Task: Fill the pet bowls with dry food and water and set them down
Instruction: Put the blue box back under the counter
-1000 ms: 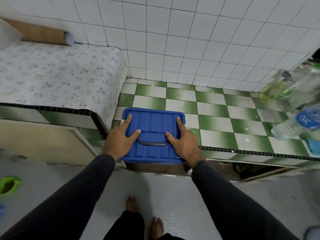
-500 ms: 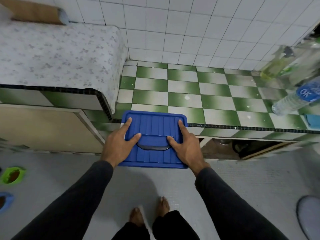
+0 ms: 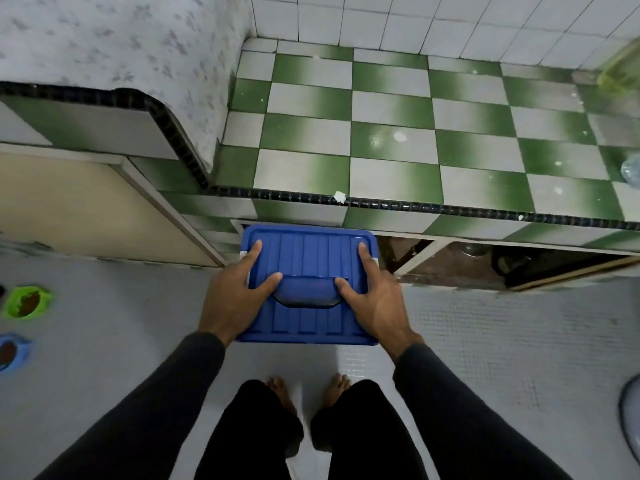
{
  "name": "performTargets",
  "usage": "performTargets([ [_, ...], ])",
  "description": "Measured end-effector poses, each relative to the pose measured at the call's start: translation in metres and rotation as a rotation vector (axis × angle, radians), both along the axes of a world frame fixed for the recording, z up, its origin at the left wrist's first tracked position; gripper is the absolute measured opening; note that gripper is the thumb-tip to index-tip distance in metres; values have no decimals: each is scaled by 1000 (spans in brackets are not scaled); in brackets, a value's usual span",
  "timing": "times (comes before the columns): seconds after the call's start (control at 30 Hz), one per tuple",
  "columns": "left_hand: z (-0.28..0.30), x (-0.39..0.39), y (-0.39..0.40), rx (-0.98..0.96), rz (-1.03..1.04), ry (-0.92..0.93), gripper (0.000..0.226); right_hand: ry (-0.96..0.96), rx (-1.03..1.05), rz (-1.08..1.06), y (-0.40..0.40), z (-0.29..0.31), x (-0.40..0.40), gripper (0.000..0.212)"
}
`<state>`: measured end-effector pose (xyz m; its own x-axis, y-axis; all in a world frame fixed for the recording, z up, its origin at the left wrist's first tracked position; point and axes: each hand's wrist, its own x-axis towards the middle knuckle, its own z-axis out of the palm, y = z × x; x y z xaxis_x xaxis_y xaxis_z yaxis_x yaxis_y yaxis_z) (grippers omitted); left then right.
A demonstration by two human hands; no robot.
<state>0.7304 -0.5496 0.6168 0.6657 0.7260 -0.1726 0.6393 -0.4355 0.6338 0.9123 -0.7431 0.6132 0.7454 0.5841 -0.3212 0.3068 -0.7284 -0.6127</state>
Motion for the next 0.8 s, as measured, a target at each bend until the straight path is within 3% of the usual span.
performTargets([
  [0.4,-185,27,8,-22,1,43,80,40,9,-13,9,-191,26,85],
  [0.8,-387,59,45,-176,53,-140,77,-46,86,-49,45,-392,49,86],
])
